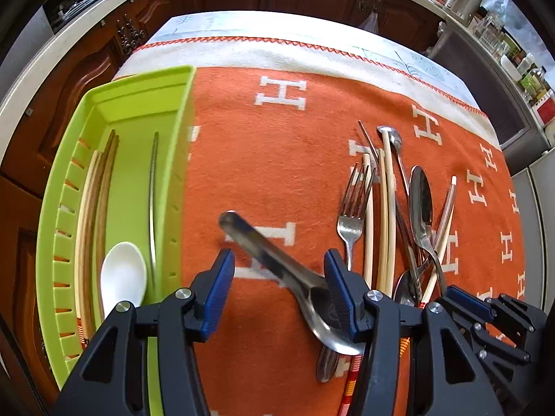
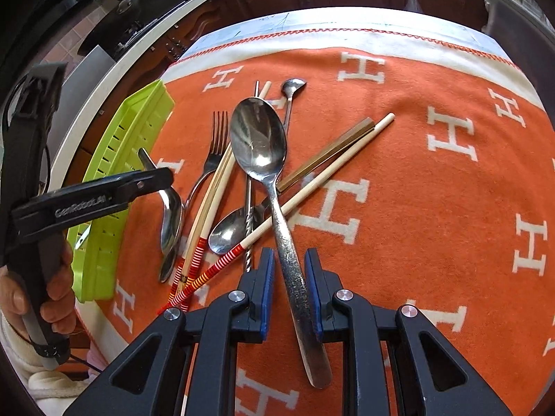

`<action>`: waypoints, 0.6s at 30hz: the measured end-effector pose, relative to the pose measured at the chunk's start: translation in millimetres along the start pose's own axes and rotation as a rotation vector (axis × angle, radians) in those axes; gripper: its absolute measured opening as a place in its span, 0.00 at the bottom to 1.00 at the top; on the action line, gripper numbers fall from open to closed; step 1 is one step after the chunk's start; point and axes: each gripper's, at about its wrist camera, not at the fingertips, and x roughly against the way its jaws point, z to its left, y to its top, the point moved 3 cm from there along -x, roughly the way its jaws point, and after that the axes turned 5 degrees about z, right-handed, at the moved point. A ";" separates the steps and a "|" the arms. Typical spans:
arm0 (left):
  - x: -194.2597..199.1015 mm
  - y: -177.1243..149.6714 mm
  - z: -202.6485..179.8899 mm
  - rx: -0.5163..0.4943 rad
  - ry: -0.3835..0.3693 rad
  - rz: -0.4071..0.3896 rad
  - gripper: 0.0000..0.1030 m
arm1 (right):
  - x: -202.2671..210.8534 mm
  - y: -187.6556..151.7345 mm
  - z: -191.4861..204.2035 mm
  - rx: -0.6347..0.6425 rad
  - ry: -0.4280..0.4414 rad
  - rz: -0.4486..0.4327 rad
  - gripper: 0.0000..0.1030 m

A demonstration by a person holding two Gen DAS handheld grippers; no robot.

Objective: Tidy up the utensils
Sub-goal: 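Move both grippers back to the pile and grasp a metal spoon with the left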

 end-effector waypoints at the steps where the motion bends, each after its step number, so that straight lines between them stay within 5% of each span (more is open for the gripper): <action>1: -1.4 0.6 -2.0 -0.005 0.004 0.001 0.50 | -0.1 -0.5 0.2 0.001 -0.002 -0.004 0.16; 5: -8.5 2.5 -13.5 -0.028 0.045 0.002 0.60 | -0.4 -3.8 1.2 -0.002 0.007 -0.012 0.15; 13: -15.9 4.8 -24.5 -0.046 0.140 -0.039 0.61 | 1.5 -11.4 0.1 -0.013 0.023 -0.035 0.14; 16: -14.6 5.1 -21.8 -0.034 0.154 -0.056 0.48 | 2.4 -13.6 -0.3 -0.016 0.031 -0.039 0.13; 17: -13.5 5.7 -20.6 -0.035 0.155 -0.065 0.25 | 2.4 -14.2 0.3 -0.016 0.035 -0.039 0.13; 18: -14.6 6.2 -19.7 -0.032 0.109 -0.052 0.18 | 2.1 -14.7 1.2 -0.016 0.038 -0.040 0.13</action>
